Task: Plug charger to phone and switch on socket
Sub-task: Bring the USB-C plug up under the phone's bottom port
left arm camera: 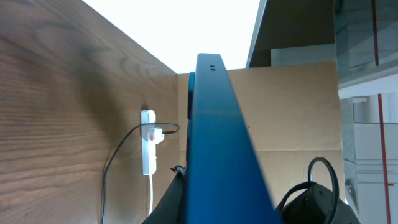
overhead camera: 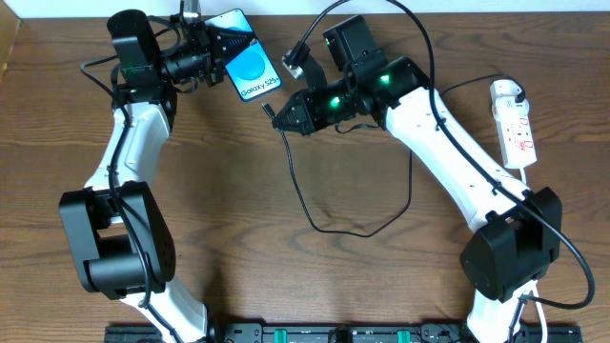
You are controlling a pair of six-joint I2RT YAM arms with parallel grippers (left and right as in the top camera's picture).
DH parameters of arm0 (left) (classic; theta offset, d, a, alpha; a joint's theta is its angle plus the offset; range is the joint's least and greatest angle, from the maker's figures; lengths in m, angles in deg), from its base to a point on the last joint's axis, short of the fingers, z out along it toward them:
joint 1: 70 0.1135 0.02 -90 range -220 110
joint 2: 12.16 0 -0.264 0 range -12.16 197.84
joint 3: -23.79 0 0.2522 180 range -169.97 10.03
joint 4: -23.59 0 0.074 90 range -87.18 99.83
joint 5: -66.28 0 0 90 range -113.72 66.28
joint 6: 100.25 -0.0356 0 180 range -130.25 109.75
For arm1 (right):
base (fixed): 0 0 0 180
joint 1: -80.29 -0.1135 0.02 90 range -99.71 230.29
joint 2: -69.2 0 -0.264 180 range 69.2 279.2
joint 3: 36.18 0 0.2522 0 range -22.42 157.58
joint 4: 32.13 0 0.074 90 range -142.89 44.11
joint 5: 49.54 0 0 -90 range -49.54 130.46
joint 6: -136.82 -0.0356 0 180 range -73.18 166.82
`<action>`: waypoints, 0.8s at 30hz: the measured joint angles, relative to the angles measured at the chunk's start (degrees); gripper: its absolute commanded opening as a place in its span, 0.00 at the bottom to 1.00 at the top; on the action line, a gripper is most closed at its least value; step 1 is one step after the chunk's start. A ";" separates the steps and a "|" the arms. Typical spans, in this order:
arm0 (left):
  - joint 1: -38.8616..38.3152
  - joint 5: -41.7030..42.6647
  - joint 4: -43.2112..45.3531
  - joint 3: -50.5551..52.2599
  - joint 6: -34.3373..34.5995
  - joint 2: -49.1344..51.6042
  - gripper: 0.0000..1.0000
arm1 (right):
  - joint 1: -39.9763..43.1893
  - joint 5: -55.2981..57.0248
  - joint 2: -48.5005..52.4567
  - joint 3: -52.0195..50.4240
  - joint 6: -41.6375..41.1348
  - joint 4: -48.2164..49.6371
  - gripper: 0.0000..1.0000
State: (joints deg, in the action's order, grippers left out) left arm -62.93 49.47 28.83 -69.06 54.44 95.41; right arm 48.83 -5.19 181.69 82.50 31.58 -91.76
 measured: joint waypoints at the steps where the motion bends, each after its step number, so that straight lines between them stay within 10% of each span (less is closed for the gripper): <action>1: 0.00 -0.04 0.02 0.00 -0.02 0.00 0.07 | 0.11 -0.22 0.00 0.00 -0.28 0.20 0.01; 24: 0.02 -0.74 0.11 0.00 0.26 0.00 0.07 | 0.96 -1.25 0.00 0.00 -2.86 3.74 0.01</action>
State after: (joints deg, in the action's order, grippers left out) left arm -62.91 48.73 28.94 -69.06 54.70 95.41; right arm 49.79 -6.44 181.69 82.50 28.71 -88.02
